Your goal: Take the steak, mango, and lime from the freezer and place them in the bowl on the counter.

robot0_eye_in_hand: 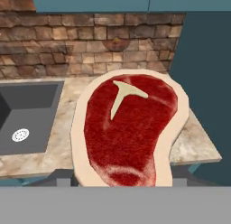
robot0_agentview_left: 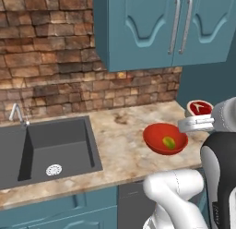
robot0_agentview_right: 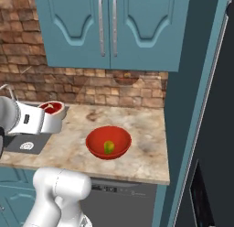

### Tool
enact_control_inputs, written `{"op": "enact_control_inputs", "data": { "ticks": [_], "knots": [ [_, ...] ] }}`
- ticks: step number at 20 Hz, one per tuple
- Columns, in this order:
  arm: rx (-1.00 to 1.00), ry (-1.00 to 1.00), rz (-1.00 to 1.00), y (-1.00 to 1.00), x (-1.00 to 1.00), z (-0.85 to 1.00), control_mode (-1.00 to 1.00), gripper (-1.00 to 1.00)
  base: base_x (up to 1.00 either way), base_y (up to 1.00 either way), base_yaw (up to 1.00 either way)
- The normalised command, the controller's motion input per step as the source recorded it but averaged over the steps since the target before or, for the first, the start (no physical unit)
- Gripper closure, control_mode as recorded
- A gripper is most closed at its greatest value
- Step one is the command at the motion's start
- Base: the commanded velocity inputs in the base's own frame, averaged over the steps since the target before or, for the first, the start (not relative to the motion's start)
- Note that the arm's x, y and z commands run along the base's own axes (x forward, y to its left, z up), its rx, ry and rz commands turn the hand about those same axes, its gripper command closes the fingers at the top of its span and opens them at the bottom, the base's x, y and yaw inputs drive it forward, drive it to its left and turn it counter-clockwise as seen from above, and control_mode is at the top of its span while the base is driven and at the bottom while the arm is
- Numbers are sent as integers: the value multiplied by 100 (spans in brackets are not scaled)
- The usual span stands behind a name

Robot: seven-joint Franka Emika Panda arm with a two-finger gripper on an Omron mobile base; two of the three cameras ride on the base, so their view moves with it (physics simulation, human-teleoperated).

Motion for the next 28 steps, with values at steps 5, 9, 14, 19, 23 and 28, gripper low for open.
{"op": "enact_control_inputs", "data": {
  "ticks": [5, 9, 14, 19, 23, 28],
  "knots": [
    [0, 0, 0, 0, 0, 0, 100, 100, 19, -25, 15],
    [0, 0, 0, 0, 0, 0, 100, 100, 8, -30, 13],
    [0, 2, 0, -7, 2, -2, -100, 100, 14, -10, 3],
    [4, 30, 0, -51, 2, -10, -100, 100, 0, 0, 0],
    [1, 36, 0, -32, 11, -23, -100, 100, 0, 0, 0],
    [0, 31, -1, -1, 26, -17, -100, 100, 0, 0, 0]
  ]
}}
